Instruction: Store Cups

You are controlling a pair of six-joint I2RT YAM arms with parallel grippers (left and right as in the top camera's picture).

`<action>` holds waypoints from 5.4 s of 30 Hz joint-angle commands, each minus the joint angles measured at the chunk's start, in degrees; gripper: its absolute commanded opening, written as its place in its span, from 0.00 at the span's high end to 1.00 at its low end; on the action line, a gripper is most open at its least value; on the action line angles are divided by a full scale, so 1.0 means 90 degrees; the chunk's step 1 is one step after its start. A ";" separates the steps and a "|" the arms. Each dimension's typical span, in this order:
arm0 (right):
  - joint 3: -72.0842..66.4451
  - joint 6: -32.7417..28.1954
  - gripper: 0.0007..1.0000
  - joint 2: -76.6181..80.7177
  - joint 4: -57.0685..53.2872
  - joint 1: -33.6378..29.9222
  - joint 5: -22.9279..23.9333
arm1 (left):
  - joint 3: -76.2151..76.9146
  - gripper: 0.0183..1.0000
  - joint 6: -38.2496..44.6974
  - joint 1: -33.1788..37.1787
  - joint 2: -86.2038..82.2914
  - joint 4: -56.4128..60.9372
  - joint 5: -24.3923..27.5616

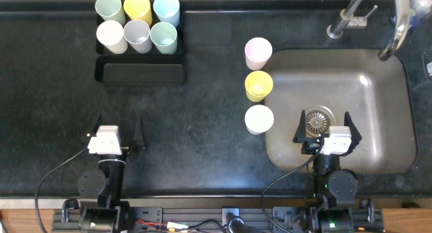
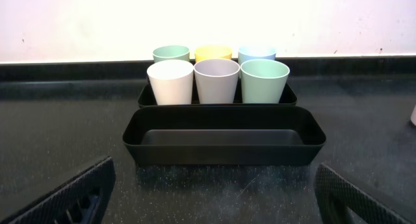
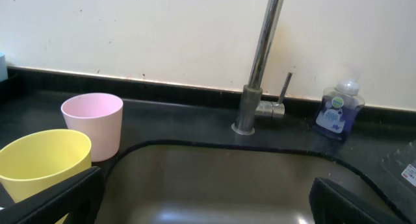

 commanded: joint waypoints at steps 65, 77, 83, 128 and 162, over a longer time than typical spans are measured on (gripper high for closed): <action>-0.0027 -0.0019 0.00 -0.0070 0.0049 -0.0041 0.0002 | 0.8344 0.00 -0.1464 -0.0323 0.8211 -0.2183 0.3082; -0.0027 -0.0019 0.00 -0.0070 0.0049 -0.0041 0.0002 | 1.8639 0.00 -0.2941 -0.3305 1.5424 -0.8058 0.0600; -0.0027 -0.0019 0.00 -0.0070 0.0049 -0.0041 0.0002 | 1.8700 0.00 -0.3791 -0.3555 1.6077 -0.8211 0.0627; -0.0027 -0.0019 0.00 -0.0070 0.0049 -0.0041 0.0002 | 1.8688 0.09 -0.4607 -0.3398 1.7340 -0.9083 0.0610; -0.0027 -0.0019 0.00 -0.0070 0.0049 -0.0041 0.0002 | 1.2152 0.98 -0.4986 0.0838 1.0236 -0.9160 -0.0998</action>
